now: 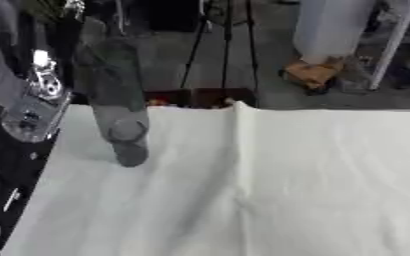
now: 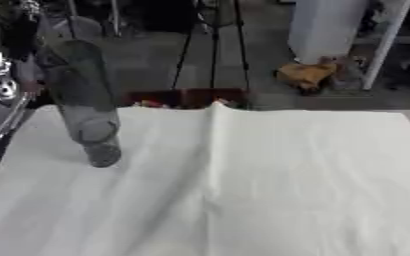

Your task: Arrange flowers into the vase.

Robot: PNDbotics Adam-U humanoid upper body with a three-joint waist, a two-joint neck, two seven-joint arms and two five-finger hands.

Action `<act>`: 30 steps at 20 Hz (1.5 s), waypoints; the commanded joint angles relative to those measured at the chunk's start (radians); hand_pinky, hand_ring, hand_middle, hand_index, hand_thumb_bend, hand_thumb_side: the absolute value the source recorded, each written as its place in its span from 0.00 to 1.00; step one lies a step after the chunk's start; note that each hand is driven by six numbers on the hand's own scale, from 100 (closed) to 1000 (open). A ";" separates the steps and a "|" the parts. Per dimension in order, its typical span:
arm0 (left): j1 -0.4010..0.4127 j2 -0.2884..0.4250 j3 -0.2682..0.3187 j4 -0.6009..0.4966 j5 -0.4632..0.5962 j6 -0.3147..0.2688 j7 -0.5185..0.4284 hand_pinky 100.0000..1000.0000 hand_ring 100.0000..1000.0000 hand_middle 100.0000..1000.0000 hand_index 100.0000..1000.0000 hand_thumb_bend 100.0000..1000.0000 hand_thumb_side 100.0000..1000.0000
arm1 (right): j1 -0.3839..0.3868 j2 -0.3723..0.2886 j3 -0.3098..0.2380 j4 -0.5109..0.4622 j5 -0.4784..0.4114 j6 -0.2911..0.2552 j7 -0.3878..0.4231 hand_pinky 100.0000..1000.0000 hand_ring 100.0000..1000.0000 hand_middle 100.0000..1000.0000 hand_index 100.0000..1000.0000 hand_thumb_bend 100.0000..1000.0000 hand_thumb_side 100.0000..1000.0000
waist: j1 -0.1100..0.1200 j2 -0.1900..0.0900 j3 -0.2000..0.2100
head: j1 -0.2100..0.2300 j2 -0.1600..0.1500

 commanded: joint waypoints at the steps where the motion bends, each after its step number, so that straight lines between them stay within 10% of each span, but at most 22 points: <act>1: -0.033 0.032 -0.003 -0.022 -0.029 0.021 -0.045 0.21 0.59 0.57 0.63 0.00 0.81 | -0.006 -0.020 -0.016 -0.009 -0.007 0.002 -0.005 0.81 0.86 0.82 0.89 0.34 1.00 | 0.016 -0.024 0.000 | -0.004 -0.002; 18: -0.034 0.045 -0.010 -0.021 -0.073 0.086 -0.166 0.32 0.68 0.67 0.78 0.00 0.87 | 0.000 -0.018 -0.017 -0.009 -0.006 0.007 -0.004 0.81 0.86 0.82 0.89 0.34 1.00 | 0.018 -0.031 0.007 | -0.006 0.010; 30: -0.034 0.068 -0.033 0.007 -0.154 0.117 -0.340 0.66 0.92 0.92 1.00 0.00 1.00 | 0.014 -0.017 -0.018 -0.009 -0.006 0.013 -0.006 0.81 0.86 0.82 0.88 0.32 1.00 | 0.025 -0.053 0.024 | -0.014 0.026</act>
